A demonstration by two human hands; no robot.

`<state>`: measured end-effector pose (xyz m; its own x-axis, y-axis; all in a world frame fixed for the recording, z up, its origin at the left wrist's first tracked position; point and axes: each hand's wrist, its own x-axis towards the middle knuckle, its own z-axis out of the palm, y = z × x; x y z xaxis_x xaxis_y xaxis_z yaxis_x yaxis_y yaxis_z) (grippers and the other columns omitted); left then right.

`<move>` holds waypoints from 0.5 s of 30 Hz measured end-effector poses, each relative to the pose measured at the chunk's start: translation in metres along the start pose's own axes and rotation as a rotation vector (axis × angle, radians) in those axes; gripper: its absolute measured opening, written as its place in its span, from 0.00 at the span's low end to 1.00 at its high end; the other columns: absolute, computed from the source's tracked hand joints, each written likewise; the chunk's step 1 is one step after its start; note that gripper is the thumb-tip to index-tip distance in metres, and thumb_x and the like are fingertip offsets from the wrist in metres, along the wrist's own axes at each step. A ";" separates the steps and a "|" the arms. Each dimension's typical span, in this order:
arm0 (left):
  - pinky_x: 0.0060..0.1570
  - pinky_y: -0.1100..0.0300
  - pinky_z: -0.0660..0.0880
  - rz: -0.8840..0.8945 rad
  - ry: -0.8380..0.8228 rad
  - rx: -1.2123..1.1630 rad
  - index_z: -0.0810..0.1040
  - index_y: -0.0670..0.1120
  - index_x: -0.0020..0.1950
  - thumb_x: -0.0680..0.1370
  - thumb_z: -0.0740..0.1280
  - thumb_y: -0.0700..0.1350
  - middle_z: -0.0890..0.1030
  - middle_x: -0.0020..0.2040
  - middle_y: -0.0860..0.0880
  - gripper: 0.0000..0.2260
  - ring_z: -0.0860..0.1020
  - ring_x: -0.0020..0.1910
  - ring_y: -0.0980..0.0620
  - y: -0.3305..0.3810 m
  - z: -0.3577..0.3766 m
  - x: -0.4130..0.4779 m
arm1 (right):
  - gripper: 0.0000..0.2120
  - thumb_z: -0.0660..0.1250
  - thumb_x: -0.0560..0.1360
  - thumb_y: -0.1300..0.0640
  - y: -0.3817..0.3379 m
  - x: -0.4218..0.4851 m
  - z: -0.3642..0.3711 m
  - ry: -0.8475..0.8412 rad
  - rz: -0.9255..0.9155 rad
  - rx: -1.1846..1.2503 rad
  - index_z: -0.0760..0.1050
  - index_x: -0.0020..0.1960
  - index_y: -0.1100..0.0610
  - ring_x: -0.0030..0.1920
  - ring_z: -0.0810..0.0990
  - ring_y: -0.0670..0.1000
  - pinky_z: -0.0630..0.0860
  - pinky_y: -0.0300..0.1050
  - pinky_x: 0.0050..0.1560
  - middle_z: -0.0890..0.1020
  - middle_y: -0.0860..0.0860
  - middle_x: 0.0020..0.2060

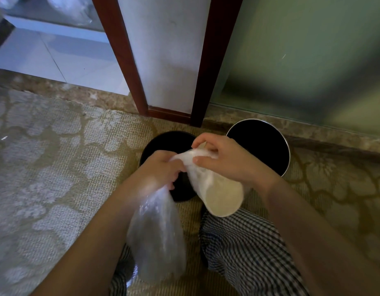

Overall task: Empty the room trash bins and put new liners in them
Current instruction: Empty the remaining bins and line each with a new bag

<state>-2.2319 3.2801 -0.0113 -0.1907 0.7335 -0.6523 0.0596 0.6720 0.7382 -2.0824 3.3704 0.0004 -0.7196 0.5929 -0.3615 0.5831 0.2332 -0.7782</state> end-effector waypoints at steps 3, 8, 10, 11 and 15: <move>0.20 0.66 0.60 -0.182 0.075 -0.181 0.69 0.44 0.29 0.74 0.62 0.37 0.63 0.19 0.52 0.12 0.60 0.17 0.56 0.003 -0.004 0.001 | 0.10 0.65 0.76 0.54 -0.003 0.000 0.003 -0.009 0.051 0.106 0.72 0.57 0.46 0.45 0.78 0.43 0.75 0.41 0.47 0.80 0.45 0.42; 0.18 0.67 0.59 -0.142 0.133 -0.365 0.73 0.41 0.35 0.76 0.57 0.38 0.74 0.24 0.48 0.11 0.62 0.17 0.55 0.010 -0.002 0.000 | 0.08 0.67 0.74 0.61 -0.008 0.001 0.010 0.148 -0.020 -0.008 0.73 0.52 0.54 0.43 0.76 0.45 0.75 0.42 0.46 0.78 0.45 0.42; 0.21 0.65 0.63 -0.027 0.184 -0.341 0.77 0.36 0.43 0.76 0.58 0.37 0.81 0.30 0.48 0.09 0.68 0.20 0.55 0.010 -0.001 0.000 | 0.01 0.65 0.75 0.60 -0.010 0.004 0.016 0.185 0.004 0.032 0.74 0.46 0.55 0.42 0.77 0.47 0.76 0.44 0.46 0.79 0.49 0.40; 0.23 0.65 0.65 0.024 0.215 -0.308 0.77 0.36 0.44 0.76 0.59 0.36 0.81 0.31 0.49 0.08 0.72 0.21 0.55 0.010 0.000 0.000 | 0.04 0.64 0.76 0.60 -0.010 0.006 0.019 0.189 0.056 0.073 0.75 0.43 0.54 0.42 0.78 0.48 0.76 0.45 0.47 0.80 0.51 0.40; 0.28 0.67 0.69 0.258 0.319 -0.064 0.74 0.44 0.39 0.76 0.60 0.36 0.79 0.33 0.48 0.08 0.77 0.29 0.57 0.006 0.003 0.001 | 0.14 0.61 0.77 0.57 -0.011 0.010 0.021 0.113 0.240 0.172 0.81 0.38 0.58 0.47 0.81 0.50 0.76 0.46 0.52 0.83 0.53 0.40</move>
<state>-2.2284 3.2849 -0.0082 -0.4724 0.8017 -0.3663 0.0863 0.4556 0.8860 -2.1041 3.3576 -0.0059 -0.5170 0.6991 -0.4938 0.6519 -0.0523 -0.7565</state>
